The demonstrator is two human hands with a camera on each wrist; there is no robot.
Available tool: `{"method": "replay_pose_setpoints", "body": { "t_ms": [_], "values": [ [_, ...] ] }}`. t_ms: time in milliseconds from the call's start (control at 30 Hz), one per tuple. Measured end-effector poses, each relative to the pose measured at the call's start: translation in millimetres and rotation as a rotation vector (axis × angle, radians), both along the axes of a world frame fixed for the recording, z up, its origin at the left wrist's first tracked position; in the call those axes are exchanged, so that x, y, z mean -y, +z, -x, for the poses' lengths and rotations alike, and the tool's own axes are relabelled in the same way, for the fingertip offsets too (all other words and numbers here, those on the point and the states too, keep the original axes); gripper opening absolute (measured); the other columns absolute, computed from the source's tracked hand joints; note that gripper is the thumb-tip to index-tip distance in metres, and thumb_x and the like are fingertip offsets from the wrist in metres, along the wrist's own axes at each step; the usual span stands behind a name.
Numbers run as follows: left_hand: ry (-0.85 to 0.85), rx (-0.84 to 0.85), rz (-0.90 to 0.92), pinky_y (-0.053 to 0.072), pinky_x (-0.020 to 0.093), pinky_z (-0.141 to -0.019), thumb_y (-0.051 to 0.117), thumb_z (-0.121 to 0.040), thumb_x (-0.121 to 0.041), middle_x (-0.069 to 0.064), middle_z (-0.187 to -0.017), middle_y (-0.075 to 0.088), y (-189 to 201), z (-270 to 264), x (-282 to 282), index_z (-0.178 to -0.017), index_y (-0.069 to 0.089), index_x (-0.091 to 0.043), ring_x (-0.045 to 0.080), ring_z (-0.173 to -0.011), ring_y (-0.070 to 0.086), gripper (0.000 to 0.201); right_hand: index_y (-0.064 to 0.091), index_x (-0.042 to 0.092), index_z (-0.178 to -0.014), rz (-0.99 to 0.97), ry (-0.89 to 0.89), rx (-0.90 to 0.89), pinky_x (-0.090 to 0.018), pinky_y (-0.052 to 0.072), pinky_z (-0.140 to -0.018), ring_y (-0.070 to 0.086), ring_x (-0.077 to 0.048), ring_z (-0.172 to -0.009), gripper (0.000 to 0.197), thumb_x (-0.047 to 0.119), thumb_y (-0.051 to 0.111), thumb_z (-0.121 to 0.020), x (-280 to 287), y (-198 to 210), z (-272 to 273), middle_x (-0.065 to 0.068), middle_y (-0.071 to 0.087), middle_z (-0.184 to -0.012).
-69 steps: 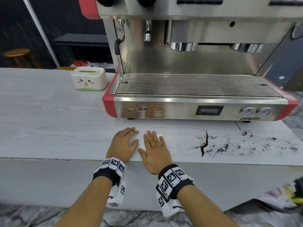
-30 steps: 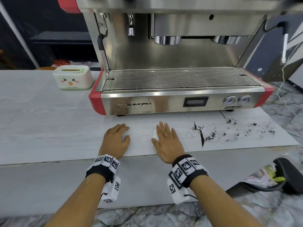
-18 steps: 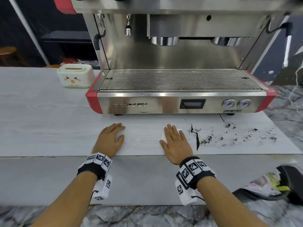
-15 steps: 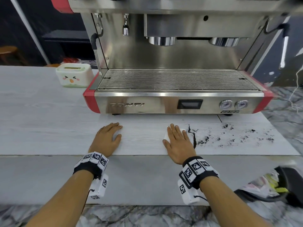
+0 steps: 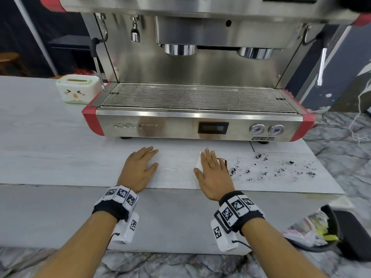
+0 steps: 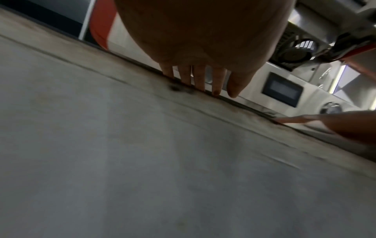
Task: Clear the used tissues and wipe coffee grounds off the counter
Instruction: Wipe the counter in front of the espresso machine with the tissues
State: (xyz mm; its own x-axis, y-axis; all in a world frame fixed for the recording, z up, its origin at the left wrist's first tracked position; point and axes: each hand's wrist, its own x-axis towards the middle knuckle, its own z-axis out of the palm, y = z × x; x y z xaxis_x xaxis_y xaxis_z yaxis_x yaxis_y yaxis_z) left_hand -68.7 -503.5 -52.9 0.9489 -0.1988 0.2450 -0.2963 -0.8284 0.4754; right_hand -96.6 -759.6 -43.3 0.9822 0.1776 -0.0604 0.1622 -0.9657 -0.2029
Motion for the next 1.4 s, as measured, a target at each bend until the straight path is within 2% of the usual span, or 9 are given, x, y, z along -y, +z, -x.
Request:
{"method": "replay_pose_setpoints", "body": {
  "t_ms": [200,400,500,600,667,800,1000,1300,1400],
  "values": [
    [-0.060,-0.037,-0.035,0.016,0.036,-0.117,0.036,-0.089,-0.044,-0.002,-0.150,0.036,-6,4,71,-0.139,0.042,-0.027,0.016,-0.141,0.026,0.053,0.002,0.011,-0.153,0.009,0.069,0.004,-0.039,-0.007,-0.118,-0.007,-0.022,-0.149,0.084,0.054,-0.010,-0.081,-1,-18,3,-0.008,-0.005,-0.162],
    [-0.026,-0.063,-0.090,0.012,0.036,-0.118,0.040,-0.094,-0.040,-0.005,-0.151,0.034,-16,1,91,-0.138,0.041,-0.029,0.014,-0.142,0.023,0.046,0.006,0.011,-0.153,0.020,0.102,0.037,-0.039,-0.005,-0.119,-0.002,-0.021,-0.149,0.087,0.054,-0.012,-0.079,9,-22,-3,-0.007,0.000,-0.162],
    [-0.019,-0.058,-0.095,0.011,0.035,-0.118,0.041,-0.095,-0.039,-0.005,-0.152,0.033,-16,2,90,-0.138,0.041,-0.029,0.013,-0.142,0.023,0.045,0.006,0.011,-0.153,0.015,0.106,0.036,-0.040,-0.003,-0.120,-0.001,-0.022,-0.150,0.083,0.053,-0.009,-0.083,17,-20,-5,-0.007,0.001,-0.162],
    [-0.024,-0.059,-0.114,0.013,0.036,-0.118,0.034,-0.091,-0.044,-0.005,-0.152,0.034,-16,2,90,-0.138,0.040,-0.029,0.013,-0.142,0.024,0.050,0.005,0.011,-0.153,0.030,0.080,0.026,-0.040,-0.002,-0.121,-0.002,-0.021,-0.149,0.066,0.047,0.009,-0.098,28,-19,-6,-0.007,0.000,-0.162],
    [-0.022,-0.060,-0.120,0.012,0.035,-0.118,0.031,-0.090,-0.045,-0.005,-0.152,0.033,-15,3,90,-0.138,0.040,-0.029,0.013,-0.142,0.024,0.052,0.005,0.010,-0.153,0.032,0.063,0.027,-0.040,-0.002,-0.121,-0.002,-0.021,-0.149,0.063,0.044,0.016,-0.101,37,-18,-7,-0.007,0.000,-0.162],
    [-0.023,-0.049,-0.114,0.009,0.034,-0.118,0.036,-0.094,-0.040,-0.005,-0.152,0.032,-16,4,90,-0.139,0.039,-0.029,0.013,-0.142,0.022,0.046,0.003,0.010,-0.153,0.043,0.003,-0.006,-0.040,-0.003,-0.121,-0.004,-0.022,-0.149,0.063,0.043,0.016,-0.101,54,-14,-5,-0.007,-0.003,-0.162],
    [-0.021,-0.037,-0.130,0.009,0.034,-0.118,0.029,-0.089,-0.043,-0.005,-0.151,0.033,-16,5,92,-0.138,0.039,-0.029,0.013,-0.142,0.023,0.053,-0.001,0.008,-0.152,-0.024,-0.189,-0.019,-0.041,-0.004,-0.121,-0.009,-0.022,-0.149,0.064,0.043,0.015,-0.101,55,-7,-2,-0.008,-0.007,-0.162],
    [0.005,-0.041,-0.058,0.021,0.035,-0.111,0.046,-0.086,-0.041,-0.005,-0.144,0.042,-13,-6,89,-0.129,0.050,-0.028,0.017,-0.133,0.037,0.045,-0.001,0.012,-0.153,-0.088,0.006,-0.006,-0.040,-0.005,-0.121,-0.010,-0.020,-0.149,0.063,0.041,0.019,-0.101,2,1,-14,-0.005,-0.008,-0.162],
    [0.019,-0.027,-0.056,0.026,0.037,-0.111,0.045,-0.084,-0.041,-0.003,-0.143,0.044,-13,-13,83,-0.127,0.052,-0.026,0.019,-0.131,0.040,0.046,0.000,0.013,-0.153,-0.080,0.036,-0.056,-0.039,-0.005,-0.121,-0.008,-0.020,-0.149,0.062,0.041,0.021,-0.102,-7,-5,-25,-0.005,-0.007,-0.162]
  ]
}}
